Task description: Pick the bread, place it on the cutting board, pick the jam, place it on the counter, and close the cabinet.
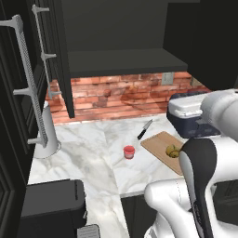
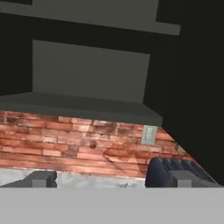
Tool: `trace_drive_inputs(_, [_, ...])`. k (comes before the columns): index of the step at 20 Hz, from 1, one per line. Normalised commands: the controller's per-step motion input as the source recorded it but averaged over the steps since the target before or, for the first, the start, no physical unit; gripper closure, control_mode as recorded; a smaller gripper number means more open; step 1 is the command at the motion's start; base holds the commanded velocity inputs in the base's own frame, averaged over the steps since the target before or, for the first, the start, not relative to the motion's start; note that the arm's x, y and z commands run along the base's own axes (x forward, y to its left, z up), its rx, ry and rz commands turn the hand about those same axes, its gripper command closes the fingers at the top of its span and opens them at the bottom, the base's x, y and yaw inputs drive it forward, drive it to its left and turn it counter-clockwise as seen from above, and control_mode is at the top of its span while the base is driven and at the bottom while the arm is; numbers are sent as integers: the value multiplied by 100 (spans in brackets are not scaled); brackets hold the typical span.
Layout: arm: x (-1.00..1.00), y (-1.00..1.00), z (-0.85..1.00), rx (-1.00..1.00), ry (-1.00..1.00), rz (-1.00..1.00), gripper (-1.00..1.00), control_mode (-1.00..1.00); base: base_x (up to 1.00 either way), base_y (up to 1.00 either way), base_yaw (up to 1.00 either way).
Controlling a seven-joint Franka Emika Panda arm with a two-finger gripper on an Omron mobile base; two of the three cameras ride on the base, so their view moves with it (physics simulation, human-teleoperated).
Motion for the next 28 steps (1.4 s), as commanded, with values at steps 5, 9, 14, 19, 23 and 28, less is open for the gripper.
trace_drive_inputs(5, [-31, 13, 25, 0, -17, 0, -100, -100, 0, 0, 0])
trace_drive_inputs(9, [-27, 16, 25, 0, -15, 0, -100, -100, 0, 0, 0])
trace_drive_inputs(14, [-26, 21, 17, 0, -11, 0, -100, -100, 0, 0, 0])
trace_drive_inputs(19, [-19, 23, 1, 0, -5, 0, -100, -100, 0, 0, 0])
trace_drive_inputs(23, [-19, 28, 0, 0, -3, 0, -100, -100, 0, 0, 0])
trace_drive_inputs(28, [-20, 27, 0, 0, -1, 0, -100, -100, 0, 0, 0])
